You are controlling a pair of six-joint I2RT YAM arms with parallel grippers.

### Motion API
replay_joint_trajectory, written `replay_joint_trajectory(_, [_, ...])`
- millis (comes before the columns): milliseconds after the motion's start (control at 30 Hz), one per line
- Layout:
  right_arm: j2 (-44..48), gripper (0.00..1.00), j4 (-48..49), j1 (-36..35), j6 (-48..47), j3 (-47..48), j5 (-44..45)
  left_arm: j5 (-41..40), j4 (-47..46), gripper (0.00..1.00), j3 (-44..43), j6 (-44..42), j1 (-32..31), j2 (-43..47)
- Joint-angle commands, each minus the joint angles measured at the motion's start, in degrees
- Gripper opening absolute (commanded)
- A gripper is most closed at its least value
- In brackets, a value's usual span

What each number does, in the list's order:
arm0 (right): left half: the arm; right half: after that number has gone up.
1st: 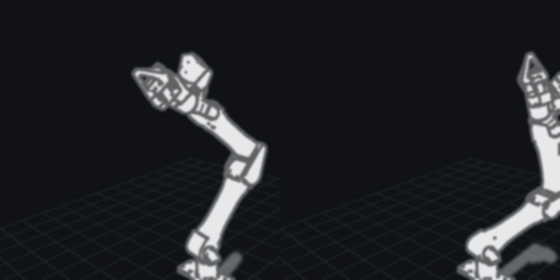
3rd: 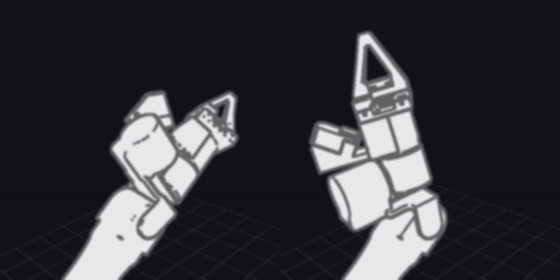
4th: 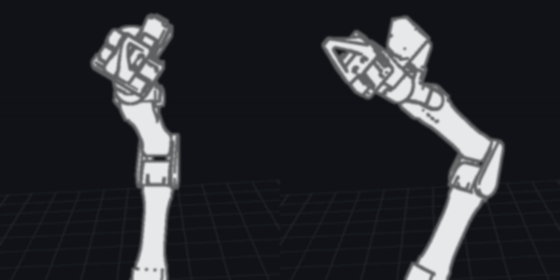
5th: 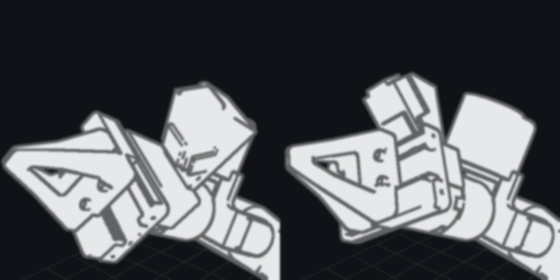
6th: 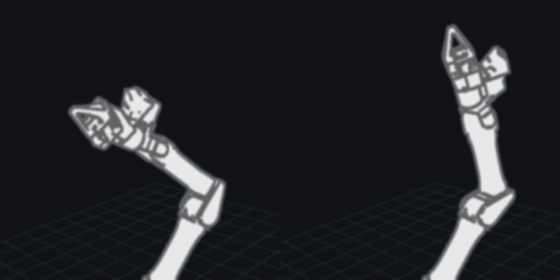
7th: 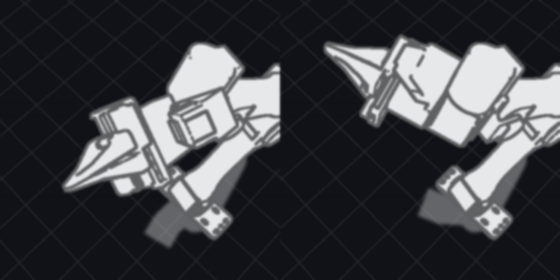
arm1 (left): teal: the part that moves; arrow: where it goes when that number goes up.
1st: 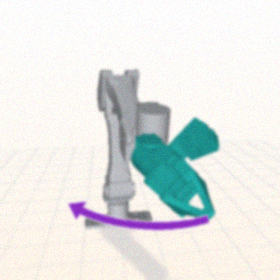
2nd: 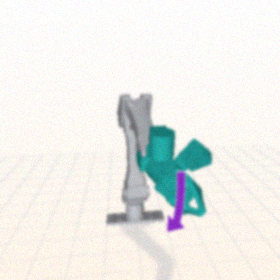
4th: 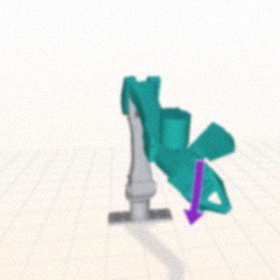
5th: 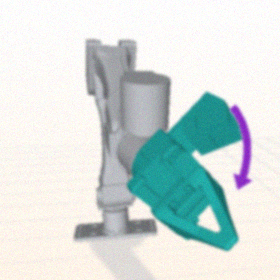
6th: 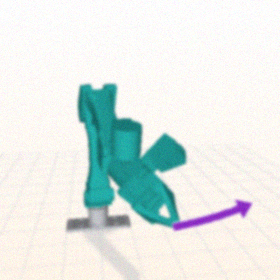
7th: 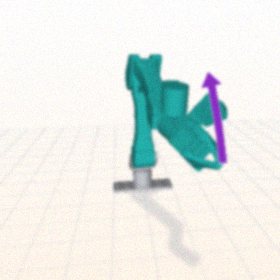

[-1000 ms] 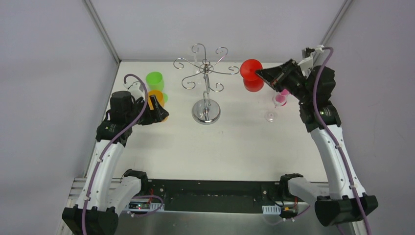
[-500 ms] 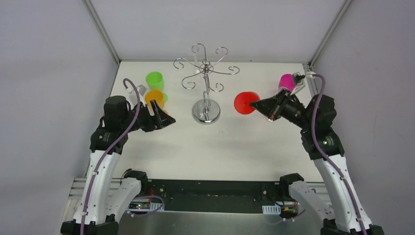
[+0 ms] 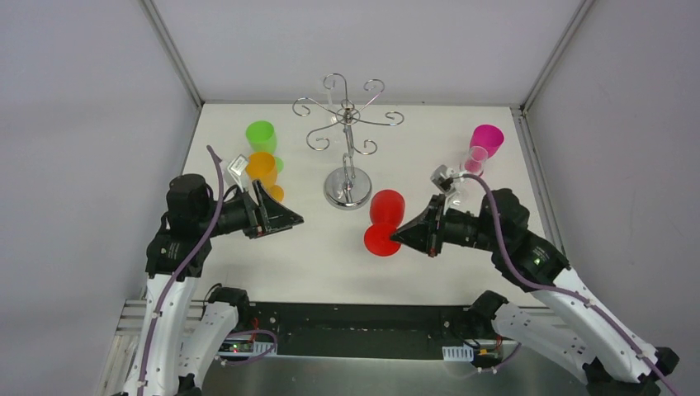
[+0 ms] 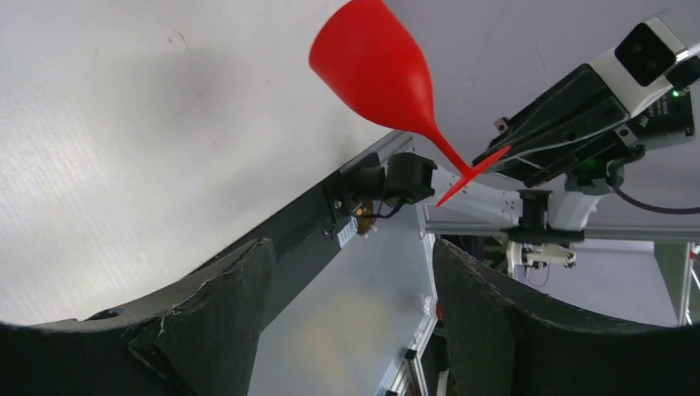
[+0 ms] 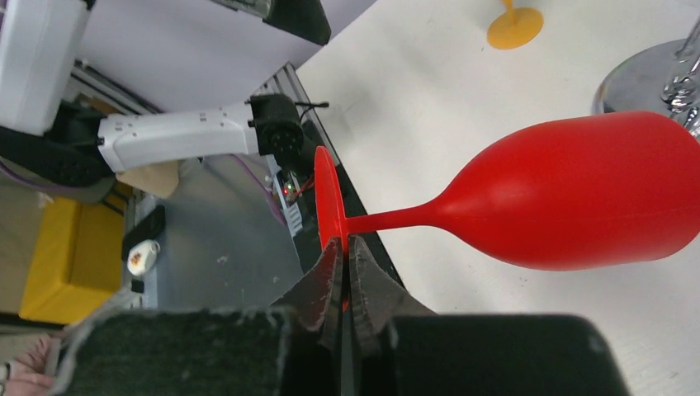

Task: Take the wine glass off the wine glass rack
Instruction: Place the wine glass at the center of the board.

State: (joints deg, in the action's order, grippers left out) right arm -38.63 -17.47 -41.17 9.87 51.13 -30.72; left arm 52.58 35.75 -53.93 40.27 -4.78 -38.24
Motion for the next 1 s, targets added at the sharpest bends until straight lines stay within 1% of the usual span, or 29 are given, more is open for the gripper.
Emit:
replay_joint_trajectory(0, [-0.4,0.0,1.6,-8.6,-8.4,-0.8,9.9,5.0,-1.3,0.72,3.1,4.8,0.1,3.7])
replay_joint_trajectory(100, [-2.1,0.0,1.8,-14.0,-11.2,-1.0,15.1,5.5,-1.6,0.71,5.9,6.7,0.0,6.6])
replay_joint_trajectory(300, [-5.9,0.0,4.2,-23.0,-15.3,-1.3,22.4,6.6,-2.9,0.71,11.3,9.4,-0.4,10.5])
replay_joint_trajectory(500, [-8.1,0.0,8.8,-29.1,-19.7,-2.6,25.7,6.5,-4.8,0.71,15.0,11.6,-2.6,12.5])
replay_joint_trajectory(567, [-8.8,0.0,10.1,-31.3,-21.2,-3.0,26.5,5.6,-7.2,0.71,16.5,13.1,-4.1,13.2])
replay_joint_trajectory(667, [-10.3,0.0,10.6,-33.9,-23.3,-2.7,27.9,3.0,-12.1,0.71,19.1,16.2,-8.1,13.2])
replay_joint_trajectory(733, [-11.4,0.0,10.7,-35.3,-24.6,-2.5,29.0,-0.9,-15.4,0.7,20.6,18.4,-13.2,12.7])
replay_joint_trajectory(833, [-12.6,0.0,11.0,-37.2,-26.3,-2.6,30.3,-8.1,-17.1,0.69,21.2,18.5,-21.6,11.2])
replay_joint_trajectory(900, [-13.0,0.0,11.6,-38.5,-26.9,-2.9,32.7,-10.7,-17.9,0.69,21.1,18.6,-24.4,10.4])
replay_joint_trajectory(967, [-13.0,0.0,12.7,-40.1,-28.4,-3.7,33.5,-12.3,-19.5,0.69,21.7,19.4,-25.6,10.1])
